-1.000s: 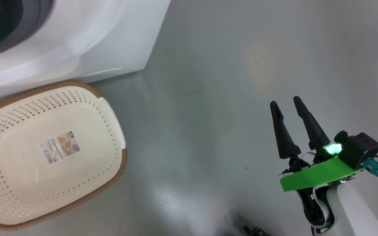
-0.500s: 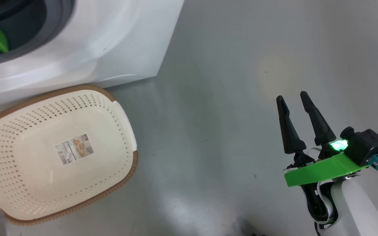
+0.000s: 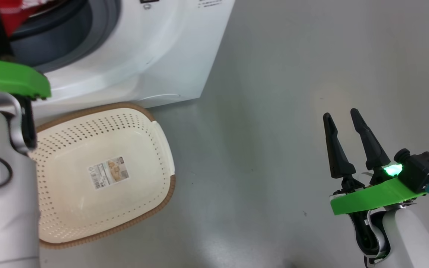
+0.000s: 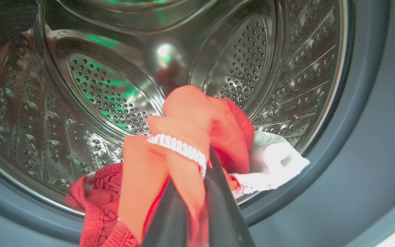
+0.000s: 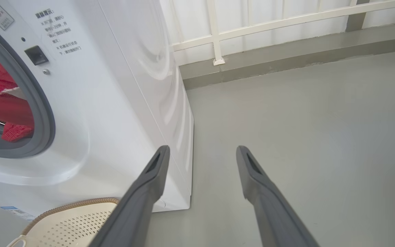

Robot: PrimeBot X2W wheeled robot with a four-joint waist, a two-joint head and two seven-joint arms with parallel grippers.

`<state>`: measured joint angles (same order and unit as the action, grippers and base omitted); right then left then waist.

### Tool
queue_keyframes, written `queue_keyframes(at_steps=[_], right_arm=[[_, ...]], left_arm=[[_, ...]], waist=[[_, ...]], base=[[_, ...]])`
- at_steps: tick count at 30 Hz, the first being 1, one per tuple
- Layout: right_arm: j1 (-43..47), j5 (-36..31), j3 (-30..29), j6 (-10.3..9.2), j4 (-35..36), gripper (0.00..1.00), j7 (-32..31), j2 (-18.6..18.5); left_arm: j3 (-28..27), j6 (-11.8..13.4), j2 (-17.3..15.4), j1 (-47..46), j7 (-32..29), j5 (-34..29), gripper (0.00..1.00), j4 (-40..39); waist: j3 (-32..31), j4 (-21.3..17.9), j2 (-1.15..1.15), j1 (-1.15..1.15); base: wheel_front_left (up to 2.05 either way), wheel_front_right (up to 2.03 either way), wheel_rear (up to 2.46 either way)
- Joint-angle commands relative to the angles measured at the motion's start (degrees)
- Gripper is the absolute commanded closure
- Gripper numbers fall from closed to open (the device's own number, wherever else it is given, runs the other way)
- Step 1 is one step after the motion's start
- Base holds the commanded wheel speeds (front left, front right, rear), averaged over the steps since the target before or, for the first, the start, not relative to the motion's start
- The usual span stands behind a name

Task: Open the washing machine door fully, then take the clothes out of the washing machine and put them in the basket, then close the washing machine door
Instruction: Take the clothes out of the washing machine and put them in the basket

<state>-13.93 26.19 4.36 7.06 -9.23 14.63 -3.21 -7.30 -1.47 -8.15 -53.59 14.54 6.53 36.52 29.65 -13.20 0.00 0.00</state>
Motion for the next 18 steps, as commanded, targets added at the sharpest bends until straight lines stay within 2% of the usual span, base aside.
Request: queue_keyframes(at_steps=[1, 5, 18], right_arm=[[1.27, -1.22, 0.81, 0.43, 1.43, 0.00, 0.37, -0.58], [1.56, -1.33, 0.45, 0.43, 1.39, 0.00, 0.37, -0.82], [3.27, -1.68, -0.43, 0.43, 1.29, 0.00, 0.37, -1.57]], left_arm=[[-1.37, 0.02, -1.46, 2.28, 0.45, -1.04, 1.00, -3.57], [-3.16, -0.40, 0.52, 6.09, 0.45, -1.22, 1.00, -8.73], [-6.35, -2.31, 4.07, 17.79, 0.46, -2.37, 1.00, -23.03]], waist=[[-0.78, 0.94, 0.00, 0.00], [-1.69, 1.79, 0.00, 0.00], [-4.39, 3.77, 0.00, 0.00]], base=[[0.00, 0.00, 0.00], [0.00, 0.00, 0.00], [0.00, 0.00, 0.00]])
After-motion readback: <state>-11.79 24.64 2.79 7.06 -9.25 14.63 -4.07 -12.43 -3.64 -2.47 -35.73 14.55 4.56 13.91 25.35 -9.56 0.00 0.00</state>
